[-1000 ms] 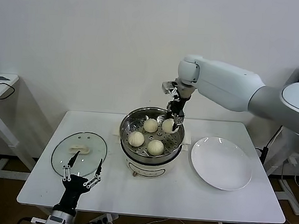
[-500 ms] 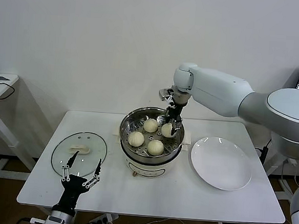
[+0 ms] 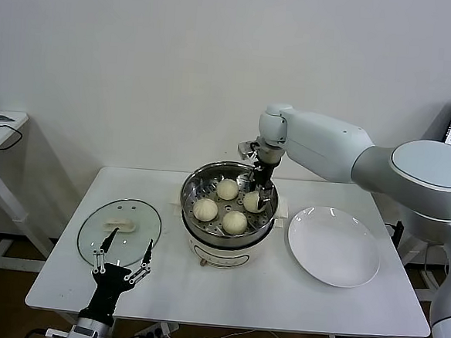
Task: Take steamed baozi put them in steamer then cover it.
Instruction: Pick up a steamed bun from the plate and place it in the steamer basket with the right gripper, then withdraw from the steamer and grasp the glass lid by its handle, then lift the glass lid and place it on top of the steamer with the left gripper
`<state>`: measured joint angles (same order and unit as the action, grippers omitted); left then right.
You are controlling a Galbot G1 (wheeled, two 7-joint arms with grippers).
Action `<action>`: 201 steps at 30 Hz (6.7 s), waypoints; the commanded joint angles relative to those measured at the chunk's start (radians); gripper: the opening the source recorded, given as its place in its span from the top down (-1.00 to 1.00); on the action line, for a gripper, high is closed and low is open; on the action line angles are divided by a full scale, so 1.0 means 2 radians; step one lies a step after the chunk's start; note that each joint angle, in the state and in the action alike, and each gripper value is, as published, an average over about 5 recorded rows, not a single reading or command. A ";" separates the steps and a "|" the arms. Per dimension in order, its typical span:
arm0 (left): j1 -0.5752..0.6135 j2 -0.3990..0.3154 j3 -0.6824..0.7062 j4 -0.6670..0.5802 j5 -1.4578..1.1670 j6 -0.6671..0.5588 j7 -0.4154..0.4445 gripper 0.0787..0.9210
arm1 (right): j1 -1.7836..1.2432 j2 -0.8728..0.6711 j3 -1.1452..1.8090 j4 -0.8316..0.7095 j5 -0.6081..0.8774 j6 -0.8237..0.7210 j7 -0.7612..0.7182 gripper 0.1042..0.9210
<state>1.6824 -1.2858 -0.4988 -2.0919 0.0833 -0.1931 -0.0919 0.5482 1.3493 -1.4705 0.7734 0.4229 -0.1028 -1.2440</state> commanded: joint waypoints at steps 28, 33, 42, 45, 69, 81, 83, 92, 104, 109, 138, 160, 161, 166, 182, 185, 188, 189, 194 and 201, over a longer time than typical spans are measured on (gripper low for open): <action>-0.037 0.012 0.003 0.010 0.090 0.019 -0.022 -0.77 | -0.104 -0.312 0.237 0.306 0.063 0.121 0.634 -0.76; -0.060 0.012 0.013 0.017 0.145 0.041 -0.051 -0.77 | -0.298 -0.336 0.438 0.329 0.037 0.150 0.774 -0.76; -0.103 0.018 0.011 0.084 0.277 0.044 -0.071 -0.77 | -0.610 -0.275 0.785 0.330 -0.007 0.197 0.825 -0.76; -0.119 0.026 0.006 0.113 0.333 0.051 -0.068 -0.77 | -0.689 -0.244 0.859 0.333 -0.013 0.208 0.817 -0.76; -0.232 0.050 -0.004 0.327 0.643 0.104 -0.065 -0.77 | -0.895 -0.053 0.995 0.399 -0.052 0.213 0.758 -0.76; -0.254 0.040 0.006 0.350 0.601 0.115 -0.052 -0.77 | -0.903 -0.037 0.990 0.395 -0.070 0.216 0.752 -0.76; -0.256 0.038 0.008 0.352 0.594 0.116 -0.049 -0.77 | -0.902 -0.036 0.990 0.395 -0.071 0.217 0.752 -0.76; -0.276 0.023 0.008 0.365 0.581 0.117 -0.058 -0.77 | -0.906 -0.029 0.989 0.390 -0.081 0.221 0.751 -0.76; -0.296 0.017 0.017 0.384 0.583 0.123 -0.060 -0.77 | -0.907 -0.025 0.991 0.386 -0.084 0.229 0.744 -0.76; -0.305 0.015 0.017 0.397 0.584 0.124 -0.060 -0.77 | -0.909 -0.025 0.992 0.387 -0.085 0.229 0.743 -0.76; -0.328 0.014 0.020 0.434 0.557 0.116 -0.039 0.59 | -0.911 -0.025 0.991 0.394 -0.090 0.232 0.745 -0.76; -0.266 0.058 -0.047 0.133 0.550 0.167 -0.008 0.72 | -0.908 -0.021 0.987 0.390 -0.093 0.236 0.743 -0.76; -0.262 0.061 -0.040 0.113 0.548 0.173 -0.004 0.72 | -0.908 -0.020 0.986 0.391 -0.093 0.236 0.743 -0.76; -0.255 0.057 0.007 0.040 0.553 0.209 0.017 0.72 | -0.907 -0.016 0.983 0.392 -0.093 0.233 0.746 -0.76; -0.359 -0.021 0.270 -0.023 0.613 0.365 0.149 0.72 | -0.908 -0.019 0.995 0.378 -0.093 0.232 0.748 -0.76; -0.383 -0.043 0.307 0.015 0.635 0.379 0.168 0.72 | -0.906 -0.019 0.995 0.373 -0.093 0.233 0.748 -0.76; -0.407 -0.062 0.336 0.061 0.647 0.390 0.177 0.72 | -0.903 -0.017 0.994 0.370 -0.093 0.234 0.747 -0.76; -0.414 -0.069 0.342 0.075 0.650 0.392 0.179 0.72 | -0.903 -0.017 0.994 0.369 -0.093 0.234 0.747 -0.76; -0.431 -0.106 0.347 0.137 0.683 0.395 0.185 0.72 | -0.900 -0.013 0.993 0.365 -0.095 0.236 0.747 -0.76; -0.433 -0.132 0.327 0.187 0.735 0.390 0.196 0.72 | -0.899 -0.013 0.994 0.362 -0.095 0.236 0.747 -0.76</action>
<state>0.8812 -1.4357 0.0790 -1.8955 1.4030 0.5433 0.2391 -1.2515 1.3233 0.5167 1.5036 0.2332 0.3688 0.2499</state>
